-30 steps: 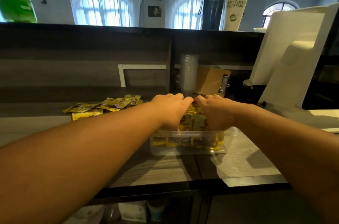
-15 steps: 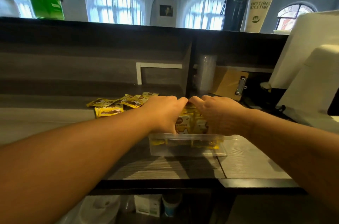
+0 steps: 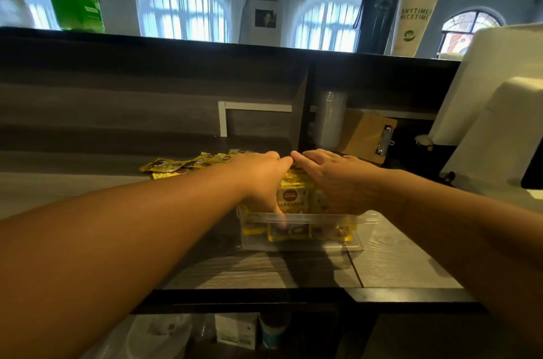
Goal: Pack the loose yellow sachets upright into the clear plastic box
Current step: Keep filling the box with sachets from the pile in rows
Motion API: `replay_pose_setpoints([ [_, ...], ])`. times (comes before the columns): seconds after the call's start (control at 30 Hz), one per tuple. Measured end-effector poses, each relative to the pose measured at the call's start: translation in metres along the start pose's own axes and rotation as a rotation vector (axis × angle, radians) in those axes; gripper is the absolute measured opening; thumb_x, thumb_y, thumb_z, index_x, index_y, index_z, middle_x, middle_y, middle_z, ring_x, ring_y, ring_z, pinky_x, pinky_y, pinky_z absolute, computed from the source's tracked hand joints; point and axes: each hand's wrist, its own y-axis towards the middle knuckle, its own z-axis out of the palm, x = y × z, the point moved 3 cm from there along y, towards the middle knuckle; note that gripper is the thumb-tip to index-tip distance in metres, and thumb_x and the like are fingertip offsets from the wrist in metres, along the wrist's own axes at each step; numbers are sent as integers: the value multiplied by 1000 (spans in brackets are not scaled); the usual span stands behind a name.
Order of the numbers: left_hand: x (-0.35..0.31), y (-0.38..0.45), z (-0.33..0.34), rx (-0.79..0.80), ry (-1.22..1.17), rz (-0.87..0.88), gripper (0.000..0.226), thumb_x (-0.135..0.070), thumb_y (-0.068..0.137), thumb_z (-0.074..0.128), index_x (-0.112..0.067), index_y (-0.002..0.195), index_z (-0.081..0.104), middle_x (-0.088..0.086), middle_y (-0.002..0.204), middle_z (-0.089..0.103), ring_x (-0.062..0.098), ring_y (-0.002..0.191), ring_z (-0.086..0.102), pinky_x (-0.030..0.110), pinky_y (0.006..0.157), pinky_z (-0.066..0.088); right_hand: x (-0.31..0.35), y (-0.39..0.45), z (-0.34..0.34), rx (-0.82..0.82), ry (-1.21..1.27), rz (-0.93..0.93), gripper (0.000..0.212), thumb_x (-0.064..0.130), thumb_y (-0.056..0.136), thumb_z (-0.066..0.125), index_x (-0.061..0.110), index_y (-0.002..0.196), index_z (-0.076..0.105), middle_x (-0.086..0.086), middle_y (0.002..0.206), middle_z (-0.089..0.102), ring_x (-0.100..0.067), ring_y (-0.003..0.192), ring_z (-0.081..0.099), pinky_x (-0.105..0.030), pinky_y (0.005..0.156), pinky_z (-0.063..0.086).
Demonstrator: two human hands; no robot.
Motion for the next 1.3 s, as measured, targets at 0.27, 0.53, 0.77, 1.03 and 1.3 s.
replay_pose_setpoints([
  [0.27,4,-2,7,-77,-45,-17,110,-61,67,81,-29,153,19,0,140,49,21,122,51,35,87,53,-9,5,6,-12,2,31,112,47,79,74,38,151,-11,-6,147,31,-27,122,50,-40,94,52],
  [0.53,4,-2,6,-97,-119,-27,113,-59,66,83,-34,154,15,1,141,48,23,125,49,34,85,49,-11,4,3,58,109,62,112,39,77,78,38,152,-5,-7,146,32,-29,126,45,-44,102,45],
  [0.77,15,-19,-3,-125,-369,-31,107,-60,74,75,-37,157,10,-1,161,25,25,143,31,45,108,41,-7,1,-28,-4,260,70,121,47,61,87,38,153,8,-1,151,34,-24,133,39,-39,107,40],
  [1.03,91,-64,18,-415,-646,-321,55,-46,94,57,-35,145,42,0,144,47,20,125,49,41,96,48,61,18,-73,-283,487,-12,78,39,82,73,34,147,30,2,149,38,-21,133,40,-27,96,34],
  [1.3,172,-86,92,-80,-282,-486,69,-55,97,45,-31,156,18,-1,165,14,25,151,14,55,118,23,150,77,-85,-314,524,33,54,26,91,64,28,141,42,0,138,48,-22,125,47,-38,100,41],
])
